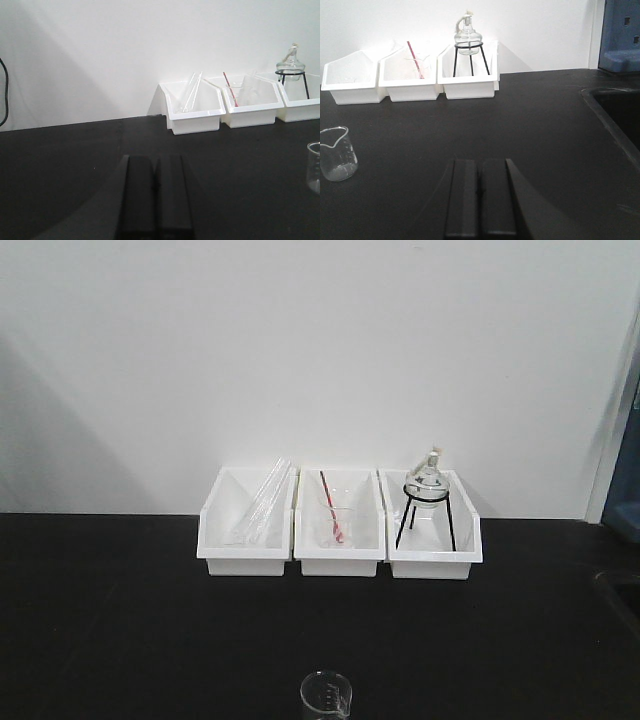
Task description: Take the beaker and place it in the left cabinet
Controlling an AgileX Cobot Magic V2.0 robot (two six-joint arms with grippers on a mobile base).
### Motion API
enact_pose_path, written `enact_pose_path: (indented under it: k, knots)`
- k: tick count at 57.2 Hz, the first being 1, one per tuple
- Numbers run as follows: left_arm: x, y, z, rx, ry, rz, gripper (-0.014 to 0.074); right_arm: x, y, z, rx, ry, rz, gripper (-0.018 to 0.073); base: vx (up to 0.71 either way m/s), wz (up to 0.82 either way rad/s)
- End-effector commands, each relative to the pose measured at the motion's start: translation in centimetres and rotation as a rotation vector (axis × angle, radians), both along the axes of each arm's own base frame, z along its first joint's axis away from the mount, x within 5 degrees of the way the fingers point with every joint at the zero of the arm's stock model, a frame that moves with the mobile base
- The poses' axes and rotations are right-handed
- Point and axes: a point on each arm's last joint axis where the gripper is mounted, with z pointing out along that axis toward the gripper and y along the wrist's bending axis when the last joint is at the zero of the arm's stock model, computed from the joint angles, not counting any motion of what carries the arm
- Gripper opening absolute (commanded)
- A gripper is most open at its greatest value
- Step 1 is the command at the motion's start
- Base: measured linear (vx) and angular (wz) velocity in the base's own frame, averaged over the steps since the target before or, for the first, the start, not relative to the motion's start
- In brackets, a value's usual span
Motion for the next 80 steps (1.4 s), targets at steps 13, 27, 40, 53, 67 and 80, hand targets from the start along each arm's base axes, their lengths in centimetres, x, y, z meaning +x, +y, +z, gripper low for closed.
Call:
enact_pose_path:
  k: [13,27,40,53,67,80]
  knots:
    - [-0.1,0.0,0.3,-0.022,-0.083,0.001,0.0001,0.0,-0.1,0.7,-0.002,-0.093,-0.011,-0.0009,0.00,0.00]
    - [-0.1,0.0,0.3,-0.022,-0.083,0.001,0.0001,0.0,-0.1,0.7,-0.002,-0.093,-0.011,-0.0009,0.00,0.00]
    - [-0.1,0.0,0.3,-0.022,-0.083,0.001,0.0001,0.0,-0.1,0.7,-0.002,-0.093,-0.011,-0.0009,0.00,0.00]
    - [-0.1,0.0,0.3,-0.022,-0.083,0.001,0.0001,0.0,-0.1,0.7,-0.002,-0.102,-0.011,-0.0009,0.00,0.00]
    - [-0.1,0.0,0.3,-0.022,-0.083,0.001,0.0001,-0.1,-0.2,2.3,0.010,-0.279,-0.026,-0.0009,0.00,0.00]
    - [-0.1,0.0,0.3,-0.022,-0.083,0.001,0.0001,-0.8,-0.5,4.7,0.131,-0.535,-0.035,-0.0009,0.00,0.00]
